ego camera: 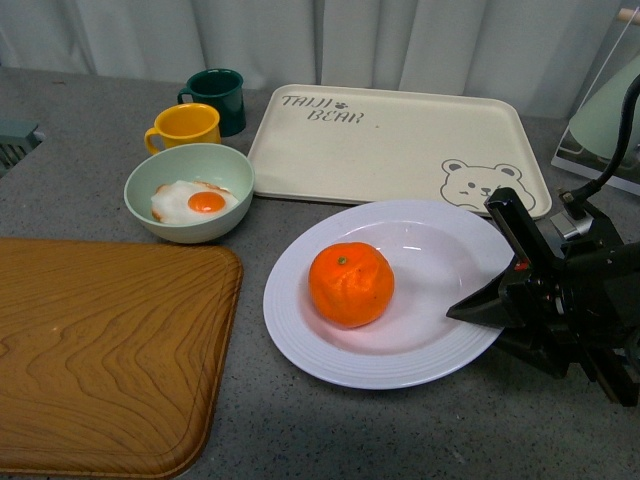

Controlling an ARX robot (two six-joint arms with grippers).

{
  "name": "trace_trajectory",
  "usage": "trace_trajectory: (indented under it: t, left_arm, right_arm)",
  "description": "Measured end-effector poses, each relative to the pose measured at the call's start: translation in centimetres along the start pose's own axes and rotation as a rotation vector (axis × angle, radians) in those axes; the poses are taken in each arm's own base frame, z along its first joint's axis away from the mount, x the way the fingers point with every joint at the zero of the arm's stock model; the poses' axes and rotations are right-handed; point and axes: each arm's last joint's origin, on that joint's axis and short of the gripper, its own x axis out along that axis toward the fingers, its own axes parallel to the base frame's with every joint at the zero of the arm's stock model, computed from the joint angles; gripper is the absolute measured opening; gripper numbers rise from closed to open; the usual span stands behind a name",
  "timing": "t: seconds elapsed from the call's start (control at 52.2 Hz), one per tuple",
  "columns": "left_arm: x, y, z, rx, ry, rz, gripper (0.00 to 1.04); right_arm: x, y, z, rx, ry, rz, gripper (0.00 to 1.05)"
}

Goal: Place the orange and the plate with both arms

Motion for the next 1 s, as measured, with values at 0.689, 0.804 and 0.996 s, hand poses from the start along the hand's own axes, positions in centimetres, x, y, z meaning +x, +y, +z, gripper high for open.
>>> trace_trajectory:
  t: [0.689, 0.804, 0.996]
  left_arm:
    - [0.0, 0.0, 0.0, 0.000, 0.000, 0.002, 0.98]
    - [0.0, 0.0, 0.0, 0.000, 0.000, 0.001, 0.98]
    - [0.0, 0.0, 0.0, 0.000, 0.000, 0.002, 0.98]
  right_arm:
    - [6.1, 9.0, 10.3, 0.031, -0.190, 0.315, 0.04]
    - [7.8, 10.0, 11.7, 0.047, -0.200, 0.285, 0.04]
    - [9.2, 10.8, 12.9, 0.050, -0.206, 0.257, 0.04]
